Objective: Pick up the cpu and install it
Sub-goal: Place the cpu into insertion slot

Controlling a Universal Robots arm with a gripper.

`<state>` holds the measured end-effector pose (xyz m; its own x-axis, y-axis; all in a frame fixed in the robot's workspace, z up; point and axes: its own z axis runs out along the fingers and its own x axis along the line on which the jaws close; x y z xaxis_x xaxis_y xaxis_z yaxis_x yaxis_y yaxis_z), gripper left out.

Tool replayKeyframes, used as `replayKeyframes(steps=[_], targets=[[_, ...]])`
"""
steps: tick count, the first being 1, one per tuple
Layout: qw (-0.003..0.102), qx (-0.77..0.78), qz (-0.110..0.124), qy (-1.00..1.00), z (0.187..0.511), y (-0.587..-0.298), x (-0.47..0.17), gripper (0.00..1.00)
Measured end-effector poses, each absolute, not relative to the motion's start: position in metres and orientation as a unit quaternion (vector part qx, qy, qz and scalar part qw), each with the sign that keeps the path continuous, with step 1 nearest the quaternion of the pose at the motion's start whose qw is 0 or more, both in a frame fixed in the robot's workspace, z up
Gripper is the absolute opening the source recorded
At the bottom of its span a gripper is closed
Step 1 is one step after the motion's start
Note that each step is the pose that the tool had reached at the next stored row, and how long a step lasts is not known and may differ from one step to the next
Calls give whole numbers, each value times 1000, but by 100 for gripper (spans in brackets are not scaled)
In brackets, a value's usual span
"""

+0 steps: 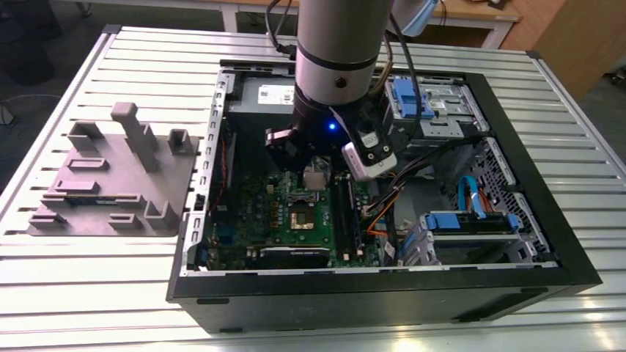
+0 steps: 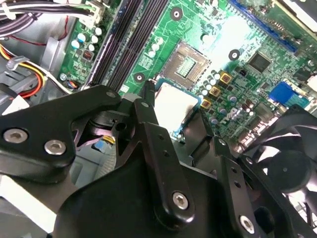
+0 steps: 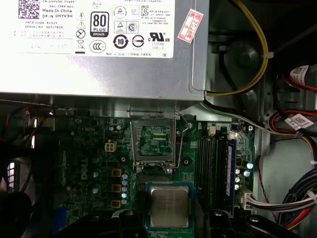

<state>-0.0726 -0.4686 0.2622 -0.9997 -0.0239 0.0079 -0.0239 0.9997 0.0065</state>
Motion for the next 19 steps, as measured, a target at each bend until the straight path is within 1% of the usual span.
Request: replayKeyframes(steps=[8,19], targets=[[4,12,-3,-1000,261,-469,-77,47],[4,12,-5,-1000,244,-469,-78,47]])
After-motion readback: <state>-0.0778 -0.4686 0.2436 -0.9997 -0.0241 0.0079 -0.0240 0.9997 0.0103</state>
